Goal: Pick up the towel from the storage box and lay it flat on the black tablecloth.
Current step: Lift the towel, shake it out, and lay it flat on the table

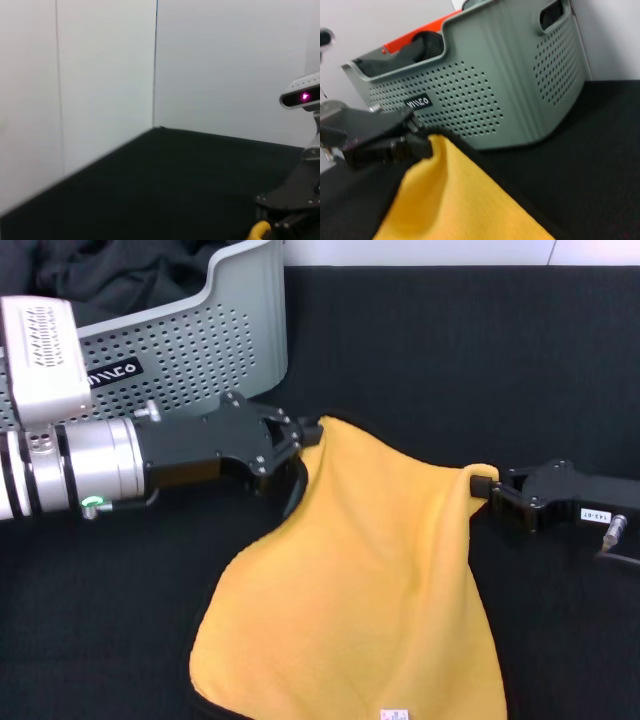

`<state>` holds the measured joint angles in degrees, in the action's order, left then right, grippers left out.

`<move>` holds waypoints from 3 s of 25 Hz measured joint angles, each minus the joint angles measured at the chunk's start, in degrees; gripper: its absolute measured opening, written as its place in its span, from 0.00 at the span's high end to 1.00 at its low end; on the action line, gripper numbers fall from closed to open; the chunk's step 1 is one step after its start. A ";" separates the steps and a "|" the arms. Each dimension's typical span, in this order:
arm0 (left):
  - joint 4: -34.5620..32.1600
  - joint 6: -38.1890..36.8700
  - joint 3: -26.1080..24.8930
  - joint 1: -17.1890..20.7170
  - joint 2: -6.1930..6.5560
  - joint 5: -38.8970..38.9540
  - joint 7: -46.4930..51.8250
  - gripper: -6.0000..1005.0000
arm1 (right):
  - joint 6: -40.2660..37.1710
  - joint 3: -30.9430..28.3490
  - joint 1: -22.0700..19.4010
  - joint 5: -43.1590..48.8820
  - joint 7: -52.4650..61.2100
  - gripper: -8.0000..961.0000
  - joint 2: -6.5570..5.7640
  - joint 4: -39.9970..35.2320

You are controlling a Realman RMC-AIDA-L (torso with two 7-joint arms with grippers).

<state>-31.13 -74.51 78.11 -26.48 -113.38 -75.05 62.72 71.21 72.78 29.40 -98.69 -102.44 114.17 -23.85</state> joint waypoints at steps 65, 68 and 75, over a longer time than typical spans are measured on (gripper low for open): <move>1.70 14.12 -9.07 1.78 -6.94 1.07 -32.38 0.97 | -9.63 0.04 10.24 33.76 48.96 0.99 1.40 -20.45; 1.77 14.61 -9.06 1.75 -6.94 1.12 -32.81 0.97 | -9.22 0.56 11.02 34.18 51.23 0.99 1.48 -21.27; 2.15 14.70 -9.13 1.86 -6.86 4.71 -35.38 0.97 | -9.30 1.35 12.21 41.34 57.25 0.99 1.60 -23.87</move>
<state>-28.98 -59.82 68.99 -24.62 -120.25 -70.35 27.34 61.91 74.13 41.61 -57.35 -45.19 115.77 -47.72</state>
